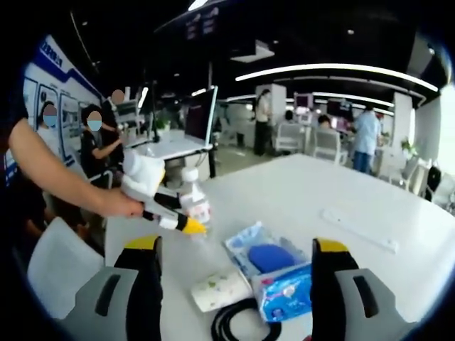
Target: Arrange the tabletop items into an orderly group along one side of the table until the central work area is clear of visible clutter.
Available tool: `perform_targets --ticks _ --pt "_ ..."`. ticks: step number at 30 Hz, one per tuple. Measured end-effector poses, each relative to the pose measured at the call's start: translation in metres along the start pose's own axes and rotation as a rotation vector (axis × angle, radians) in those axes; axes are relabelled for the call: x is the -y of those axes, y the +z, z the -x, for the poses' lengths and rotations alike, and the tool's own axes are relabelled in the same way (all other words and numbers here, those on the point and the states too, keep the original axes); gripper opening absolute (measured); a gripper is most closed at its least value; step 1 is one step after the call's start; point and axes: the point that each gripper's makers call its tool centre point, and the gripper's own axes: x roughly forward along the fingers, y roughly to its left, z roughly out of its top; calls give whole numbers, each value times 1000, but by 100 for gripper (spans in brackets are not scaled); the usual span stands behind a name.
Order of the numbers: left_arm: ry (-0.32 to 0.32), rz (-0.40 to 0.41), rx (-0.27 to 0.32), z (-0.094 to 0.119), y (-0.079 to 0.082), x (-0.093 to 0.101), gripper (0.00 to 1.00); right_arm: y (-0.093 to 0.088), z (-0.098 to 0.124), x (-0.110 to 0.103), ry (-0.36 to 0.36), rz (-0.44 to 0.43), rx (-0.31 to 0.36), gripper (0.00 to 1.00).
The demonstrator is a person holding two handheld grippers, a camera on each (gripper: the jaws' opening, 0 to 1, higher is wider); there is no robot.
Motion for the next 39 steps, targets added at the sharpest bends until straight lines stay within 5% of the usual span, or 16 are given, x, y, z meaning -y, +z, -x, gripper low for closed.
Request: perform_targets --ticks 14,39 --pt "-12 -10 1 -1 1 0 36 -10 28 12 -50 -49 17 86" --pt "-11 -22 19 -23 27 -16 37 -35 57 22 -116 -117 5 94"
